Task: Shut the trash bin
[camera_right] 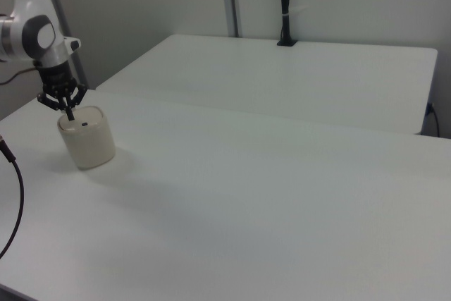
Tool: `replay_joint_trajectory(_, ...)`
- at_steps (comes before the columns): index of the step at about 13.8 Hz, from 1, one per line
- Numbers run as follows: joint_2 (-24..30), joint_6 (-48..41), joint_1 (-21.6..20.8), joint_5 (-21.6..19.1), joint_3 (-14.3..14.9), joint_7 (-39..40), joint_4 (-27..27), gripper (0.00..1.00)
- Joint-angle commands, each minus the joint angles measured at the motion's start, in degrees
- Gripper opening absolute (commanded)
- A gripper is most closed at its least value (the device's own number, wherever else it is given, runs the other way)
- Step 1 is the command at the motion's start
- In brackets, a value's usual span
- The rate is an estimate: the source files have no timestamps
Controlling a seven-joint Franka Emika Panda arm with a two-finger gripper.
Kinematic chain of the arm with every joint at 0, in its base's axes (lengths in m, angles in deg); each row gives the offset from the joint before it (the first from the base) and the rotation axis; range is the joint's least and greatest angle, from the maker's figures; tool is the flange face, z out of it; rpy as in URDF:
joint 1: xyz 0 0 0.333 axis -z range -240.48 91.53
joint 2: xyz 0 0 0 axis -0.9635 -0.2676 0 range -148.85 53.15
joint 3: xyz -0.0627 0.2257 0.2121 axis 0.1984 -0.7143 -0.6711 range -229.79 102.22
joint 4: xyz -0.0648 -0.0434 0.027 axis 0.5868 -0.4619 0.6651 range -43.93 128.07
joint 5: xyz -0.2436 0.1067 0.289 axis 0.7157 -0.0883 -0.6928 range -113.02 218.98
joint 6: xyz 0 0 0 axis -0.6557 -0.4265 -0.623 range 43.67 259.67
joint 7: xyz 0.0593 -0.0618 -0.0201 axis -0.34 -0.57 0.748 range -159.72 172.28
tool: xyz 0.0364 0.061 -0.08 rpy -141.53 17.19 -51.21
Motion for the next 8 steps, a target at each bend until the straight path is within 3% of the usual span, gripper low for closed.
replay_joint_trajectory(1, 4.3, -6.9, 1.4, 1.1, 0.6, -2.2, 0.9, 0.01)
replay_joint_trajectory(3, 6.2, -11.4, 4.0, 1.2, 0.8, -2.2, 1.0, 0.19)
replay_joint_trajectory(4, 7.6, -13.5, 6.4, 2.3, 1.2, -2.2, 0.9, 0.33)
replay_joint_trajectory(5, 8.5, -14.3, 8.0, 2.9, 1.5, -2.2, 1.0, 0.62)
replay_joint_trajectory(6, 9.2, -15.6, 9.6, 3.3, 1.7, -2.3, 1.0, 1.00)
replay_joint_trajectory(8, 11.8, -18.3, 13.8, 3.9, 3.5, -3.5, 1.0, 1.00)
